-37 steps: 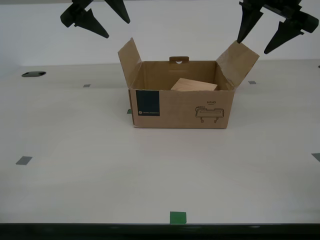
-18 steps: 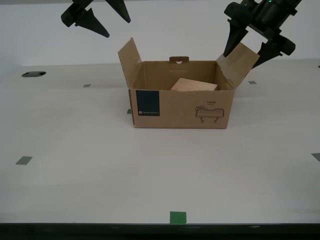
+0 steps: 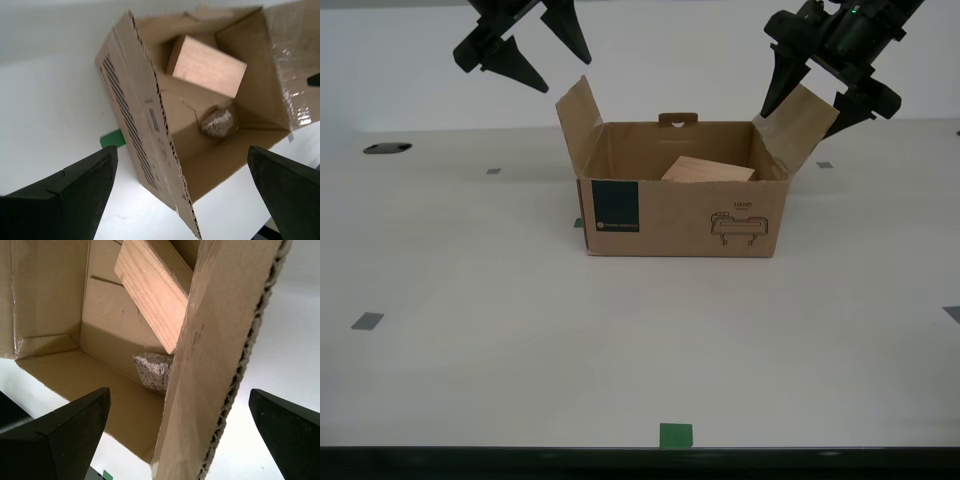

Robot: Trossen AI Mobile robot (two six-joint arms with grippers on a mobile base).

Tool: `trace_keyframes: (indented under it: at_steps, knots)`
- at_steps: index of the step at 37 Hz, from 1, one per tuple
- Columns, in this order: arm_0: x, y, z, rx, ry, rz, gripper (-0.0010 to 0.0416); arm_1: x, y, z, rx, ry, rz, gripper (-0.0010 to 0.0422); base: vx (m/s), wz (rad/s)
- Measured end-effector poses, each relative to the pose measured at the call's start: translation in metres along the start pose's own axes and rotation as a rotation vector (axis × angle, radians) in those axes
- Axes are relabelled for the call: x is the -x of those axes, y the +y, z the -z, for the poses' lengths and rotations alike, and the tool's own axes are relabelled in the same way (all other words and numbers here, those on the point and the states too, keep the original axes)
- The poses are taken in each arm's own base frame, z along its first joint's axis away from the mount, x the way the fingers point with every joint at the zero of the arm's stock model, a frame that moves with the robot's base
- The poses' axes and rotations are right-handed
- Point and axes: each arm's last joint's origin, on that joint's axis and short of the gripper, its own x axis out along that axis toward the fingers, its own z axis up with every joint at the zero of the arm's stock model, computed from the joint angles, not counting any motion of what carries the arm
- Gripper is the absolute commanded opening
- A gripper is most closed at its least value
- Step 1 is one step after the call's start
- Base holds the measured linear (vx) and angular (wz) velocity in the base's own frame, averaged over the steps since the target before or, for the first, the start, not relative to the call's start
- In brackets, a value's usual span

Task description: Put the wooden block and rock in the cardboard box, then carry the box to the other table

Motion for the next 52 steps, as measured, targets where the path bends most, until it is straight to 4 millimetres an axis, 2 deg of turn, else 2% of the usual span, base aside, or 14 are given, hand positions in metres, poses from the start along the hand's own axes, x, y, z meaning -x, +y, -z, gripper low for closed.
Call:
trace_keyframes:
  at_steps: [6,17,28,52]
  knots:
    - [0.000,0.001,0.000,0.001,0.001,-0.003,0.0387,-0.013,0.000,0.008,0.019,0.021,0.002,0.0355,0.000,0.000]
    - [-0.001,0.002,0.000,0.006,0.000,-0.006,0.0387,-0.018,-0.004,0.004,0.023,-0.038,-0.074,0.0355,0.000,0.000]
    - [-0.002,0.003,0.000,0.010,0.000,-0.009,0.0387,-0.042,0.000,0.003,0.043,0.006,-0.072,0.0355,0.000,0.000]
    - [-0.003,0.005,-0.001,0.018,-0.003,-0.011,0.0387,-0.047,-0.006,0.003,0.017,-0.011,-0.138,0.0355,0.000,0.000]
